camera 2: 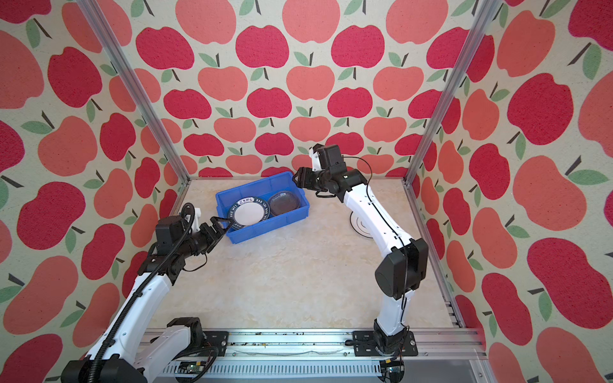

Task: Place the plates into the plastic bin on the countertop
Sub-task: 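Move the right gripper to the white emblem plate and grip its edge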

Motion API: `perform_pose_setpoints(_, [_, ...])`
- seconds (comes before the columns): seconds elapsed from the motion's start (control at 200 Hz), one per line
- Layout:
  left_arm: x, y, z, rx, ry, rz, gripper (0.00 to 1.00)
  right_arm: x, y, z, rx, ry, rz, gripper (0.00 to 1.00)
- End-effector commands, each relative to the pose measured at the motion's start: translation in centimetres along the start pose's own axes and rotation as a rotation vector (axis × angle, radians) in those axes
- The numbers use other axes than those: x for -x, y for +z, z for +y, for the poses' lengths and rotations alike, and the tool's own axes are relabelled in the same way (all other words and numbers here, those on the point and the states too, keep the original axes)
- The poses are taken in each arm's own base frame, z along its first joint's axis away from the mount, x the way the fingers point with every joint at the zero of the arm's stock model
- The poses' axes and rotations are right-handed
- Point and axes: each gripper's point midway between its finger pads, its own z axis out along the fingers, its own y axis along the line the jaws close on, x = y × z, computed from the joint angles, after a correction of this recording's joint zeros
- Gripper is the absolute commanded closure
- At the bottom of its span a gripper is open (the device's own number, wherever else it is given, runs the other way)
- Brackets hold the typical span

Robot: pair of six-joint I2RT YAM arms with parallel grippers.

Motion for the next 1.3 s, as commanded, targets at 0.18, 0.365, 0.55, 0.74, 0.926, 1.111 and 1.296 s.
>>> perform_pose_setpoints(0.18, [0.5,0.0,-0.8,-0.045,0.073,-0.013,0.01,-6.1,-4.8,-10.7,-0.189,0.174,-0.016,0.36])
perform_pose_setpoints(0.365, [0.7,1.1,-0.1,-0.06,0.079,-0.028,0.01,-8.0,-9.3,-16.1,-0.288,0.255,-0.036,0.37])
perform_pose_setpoints(0.55, [0.7,1.7,0.4,-0.06,0.063,-0.049,0.01,-9.5,-11.3,-20.2,-0.314,0.359,-0.069,0.39])
perform_pose_setpoints(0.74, [0.3,2.3,1.0,-0.047,0.043,-0.038,0.0,-12.3,-11.2,-24.3,-0.326,0.52,-0.105,0.48])
perform_pose_setpoints(0.926, [-0.1,2.3,1.1,-0.031,0.051,-0.028,0.0,-15.2,-11.9,-28.4,-0.367,0.664,-0.231,0.5])
perform_pose_setpoints(1.111, [0.2,2.7,1.3,-0.015,0.051,-0.023,0.0,-16.6,-11.4,-30.4,-0.385,0.72,-0.283,0.5])
perform_pose_setpoints(1.296, [0.6,2.8,1.1,-0.014,0.056,-0.026,0.0,-17.4,-10.2,-32.4,-0.391,0.789,-0.295,0.51])
